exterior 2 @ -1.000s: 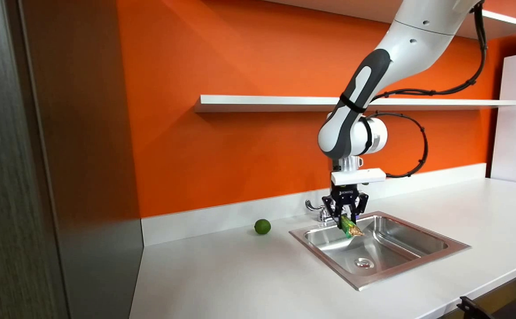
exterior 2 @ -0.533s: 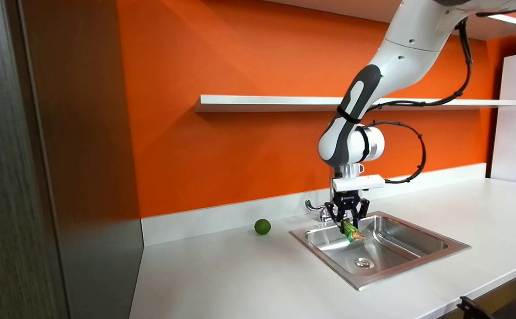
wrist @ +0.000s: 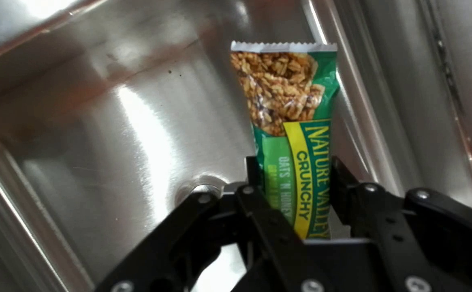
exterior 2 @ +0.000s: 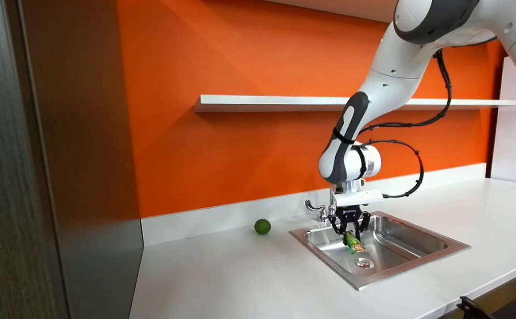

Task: Move the green bar to the sink

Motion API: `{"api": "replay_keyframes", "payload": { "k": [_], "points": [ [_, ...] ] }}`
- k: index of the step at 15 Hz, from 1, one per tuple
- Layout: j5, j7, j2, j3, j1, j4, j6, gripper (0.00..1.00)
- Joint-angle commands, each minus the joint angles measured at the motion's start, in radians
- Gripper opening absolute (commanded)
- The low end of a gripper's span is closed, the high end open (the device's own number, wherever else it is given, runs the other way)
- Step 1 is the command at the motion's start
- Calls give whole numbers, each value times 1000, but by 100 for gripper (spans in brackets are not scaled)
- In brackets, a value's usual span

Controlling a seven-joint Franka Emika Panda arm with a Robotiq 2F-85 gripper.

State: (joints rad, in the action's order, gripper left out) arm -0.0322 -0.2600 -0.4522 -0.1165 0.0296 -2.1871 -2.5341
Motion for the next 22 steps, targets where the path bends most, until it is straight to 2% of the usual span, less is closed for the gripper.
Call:
{"api": "replay_keyframes", "payload": {
  "k": [1,10,22],
  "points": [
    [33,36,-76,4,26,62,-23,18],
    [78,49,-199,12,43,125,-65,18],
    [88,49,-258,14,43,162,-68,18]
  ]
}}
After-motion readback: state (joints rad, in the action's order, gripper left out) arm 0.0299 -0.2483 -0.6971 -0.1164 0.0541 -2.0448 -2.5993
